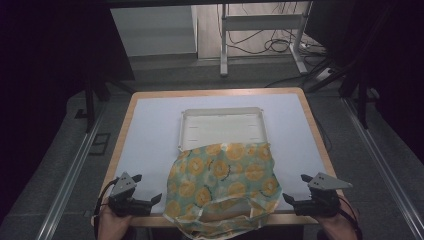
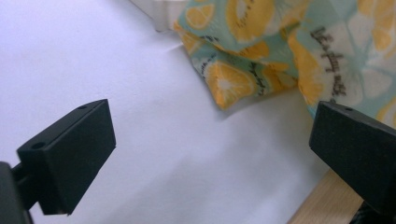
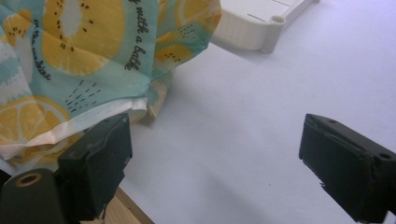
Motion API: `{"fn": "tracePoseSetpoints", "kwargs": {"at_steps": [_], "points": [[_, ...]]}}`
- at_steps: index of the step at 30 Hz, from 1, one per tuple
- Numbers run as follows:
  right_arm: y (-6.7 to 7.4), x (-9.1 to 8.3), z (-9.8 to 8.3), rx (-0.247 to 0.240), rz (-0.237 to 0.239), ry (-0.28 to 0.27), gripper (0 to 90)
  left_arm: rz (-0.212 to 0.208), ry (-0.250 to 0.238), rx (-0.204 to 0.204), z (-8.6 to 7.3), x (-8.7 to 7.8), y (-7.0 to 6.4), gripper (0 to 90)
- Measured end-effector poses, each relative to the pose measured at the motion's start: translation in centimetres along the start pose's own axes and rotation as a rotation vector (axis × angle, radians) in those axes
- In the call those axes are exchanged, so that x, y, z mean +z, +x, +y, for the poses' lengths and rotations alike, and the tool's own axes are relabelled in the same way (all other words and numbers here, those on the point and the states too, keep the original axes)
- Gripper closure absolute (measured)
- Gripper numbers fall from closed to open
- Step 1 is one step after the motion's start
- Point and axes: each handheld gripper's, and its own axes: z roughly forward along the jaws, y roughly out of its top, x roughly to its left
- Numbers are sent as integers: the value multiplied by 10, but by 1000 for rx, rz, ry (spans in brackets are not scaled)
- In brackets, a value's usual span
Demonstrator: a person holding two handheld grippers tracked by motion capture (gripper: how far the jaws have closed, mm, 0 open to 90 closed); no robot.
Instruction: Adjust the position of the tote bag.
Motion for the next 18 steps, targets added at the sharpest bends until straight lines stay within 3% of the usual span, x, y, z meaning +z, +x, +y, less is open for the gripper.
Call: {"fn": "tracePoseSetpoints", "kwargs": {"at_steps": [5, 8, 15, 18], "points": [[-3, 0, -2, 24, 22, -12, 57, -26, 10, -16, -1, 3, 1, 1], [-3, 0, -2, 31, 32, -16, 49, -5, 0, 16, 0, 2, -3, 17], [-5, 2, -4, 35, 48, 3, 40, -30, 7, -33, -1, 2, 1, 35], [-5, 2, -3, 64, 39, 0, 40, -33, 19, -40, -2, 3, 2, 44]]}}
